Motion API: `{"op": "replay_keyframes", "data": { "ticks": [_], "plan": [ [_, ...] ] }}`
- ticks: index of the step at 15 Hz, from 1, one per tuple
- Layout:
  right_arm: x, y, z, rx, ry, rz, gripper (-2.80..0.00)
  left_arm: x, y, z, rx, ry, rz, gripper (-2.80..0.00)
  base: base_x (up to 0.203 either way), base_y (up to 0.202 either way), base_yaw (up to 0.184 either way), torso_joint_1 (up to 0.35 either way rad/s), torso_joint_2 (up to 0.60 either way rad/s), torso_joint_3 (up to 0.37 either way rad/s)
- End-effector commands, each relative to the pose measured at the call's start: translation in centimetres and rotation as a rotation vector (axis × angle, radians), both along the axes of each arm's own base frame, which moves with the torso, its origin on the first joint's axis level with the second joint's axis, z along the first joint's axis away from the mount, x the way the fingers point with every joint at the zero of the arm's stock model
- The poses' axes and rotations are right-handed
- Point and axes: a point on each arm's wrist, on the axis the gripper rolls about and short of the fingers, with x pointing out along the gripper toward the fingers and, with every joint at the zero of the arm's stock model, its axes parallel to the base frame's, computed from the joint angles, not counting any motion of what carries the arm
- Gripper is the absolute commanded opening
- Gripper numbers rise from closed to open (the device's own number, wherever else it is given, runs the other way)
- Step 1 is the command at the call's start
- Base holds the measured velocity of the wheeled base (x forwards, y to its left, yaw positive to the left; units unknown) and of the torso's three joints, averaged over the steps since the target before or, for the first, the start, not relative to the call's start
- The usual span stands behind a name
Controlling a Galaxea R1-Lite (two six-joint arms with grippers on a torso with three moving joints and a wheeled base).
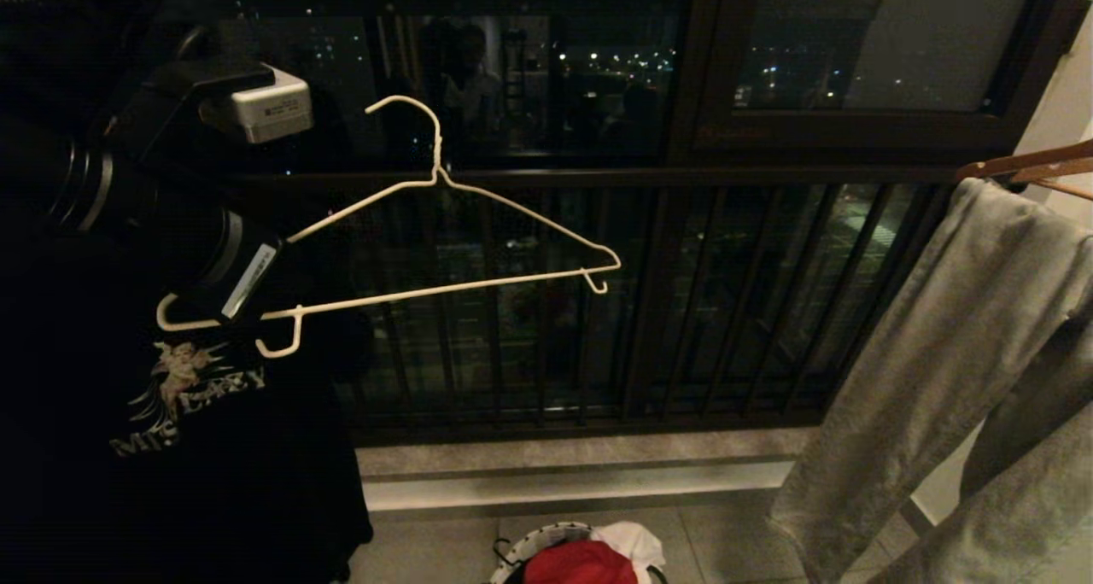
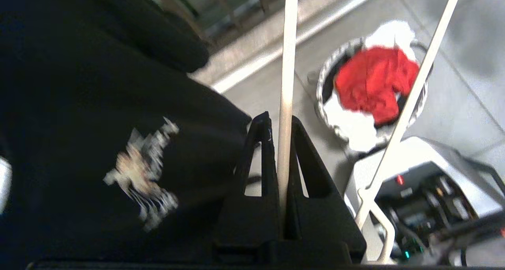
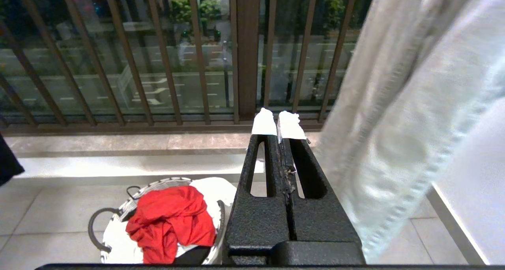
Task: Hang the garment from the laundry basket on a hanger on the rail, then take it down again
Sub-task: Pick up the clothes rack on the clothesline
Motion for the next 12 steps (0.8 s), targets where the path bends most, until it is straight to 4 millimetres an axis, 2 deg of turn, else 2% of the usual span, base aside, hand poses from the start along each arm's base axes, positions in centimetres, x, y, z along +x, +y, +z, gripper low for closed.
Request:
{"op": "replay_keyframes", "data": {
  "ticks": [1,5,12],
  "plan": [
    [0.0,0.0,0.0,0.0,-0.001,0.0,-2.8,-1.1,0.5,-0.4,0.004,0.011,0.003,-2.8,0.0,0.0,0.0,0.0,0.0,0.0],
    [0.0,0.0,0.0,0.0,0.0,0.0,-2.8,-2.8,1.4,-2.1,0.006,0.018,0.005,-2.8,0.0,0.0,0.0,0.0,0.0,0.0],
    [0.0,0.0,0.0,0.0,-0.001,0.0,-2.8,-7.0,2.9,-6.9,-0.032,-0.051,-0.04,-2.8,0.0,0.0,0.0,0.0,0.0,0.0]
  ]
}}
